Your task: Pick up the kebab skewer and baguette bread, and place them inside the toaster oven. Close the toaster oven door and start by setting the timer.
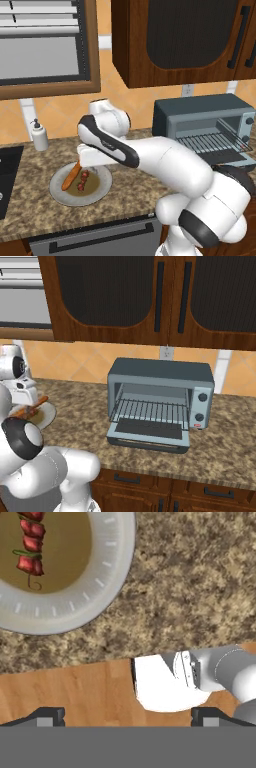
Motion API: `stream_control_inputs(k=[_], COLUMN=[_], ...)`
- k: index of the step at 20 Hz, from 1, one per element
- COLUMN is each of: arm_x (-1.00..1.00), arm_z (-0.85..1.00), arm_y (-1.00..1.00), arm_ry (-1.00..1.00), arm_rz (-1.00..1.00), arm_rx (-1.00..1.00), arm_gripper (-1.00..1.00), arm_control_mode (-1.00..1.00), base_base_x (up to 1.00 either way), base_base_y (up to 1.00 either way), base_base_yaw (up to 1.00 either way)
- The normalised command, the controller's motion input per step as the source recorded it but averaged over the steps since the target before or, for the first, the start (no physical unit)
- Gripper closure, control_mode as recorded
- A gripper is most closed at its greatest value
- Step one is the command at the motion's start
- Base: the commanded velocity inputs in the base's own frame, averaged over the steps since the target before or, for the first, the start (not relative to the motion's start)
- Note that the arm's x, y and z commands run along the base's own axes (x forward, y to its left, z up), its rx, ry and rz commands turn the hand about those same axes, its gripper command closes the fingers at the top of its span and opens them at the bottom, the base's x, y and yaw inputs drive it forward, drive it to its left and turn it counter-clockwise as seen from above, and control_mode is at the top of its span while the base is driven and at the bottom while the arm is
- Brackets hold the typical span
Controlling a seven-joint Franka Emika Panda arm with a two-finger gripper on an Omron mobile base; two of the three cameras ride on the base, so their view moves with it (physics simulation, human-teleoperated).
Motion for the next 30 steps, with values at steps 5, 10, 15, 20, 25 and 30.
stream_control_inputs(k=[5,10,15,20,25,30], arm_x=[0.05,0.37,0.32,0.38,0.27,0.08], arm_z=[-0.03,-0.13,0.00,-0.02,-0.24,-0.37], arm_y=[0.25,0.36,0.21,0.15,0.22,0.24], arm_ry=[-0.15,-0.06,0.04,0.04,0.03,0.00], arm_rz=[-0.13,-0.14,-0.03,-0.03,-0.02,-0.02], arm_rx=[0.00,0.00,-0.01,-0.05,-0.06,-0.06], arm_gripper=[-1.00,-1.00,-1.00,-1.00,-1.00,-1.00], arm_control_mode=[-1.00,-1.00,-1.00,-1.00,-1.00,-1.00], base_base_x=[0.00,0.00,0.00,0.00,0.00,0.00], base_base_y=[0.00,0.00,0.00,0.00,0.00,0.00], base_base_yaw=[0.00,0.00,0.00,0.00,0.00,0.00])
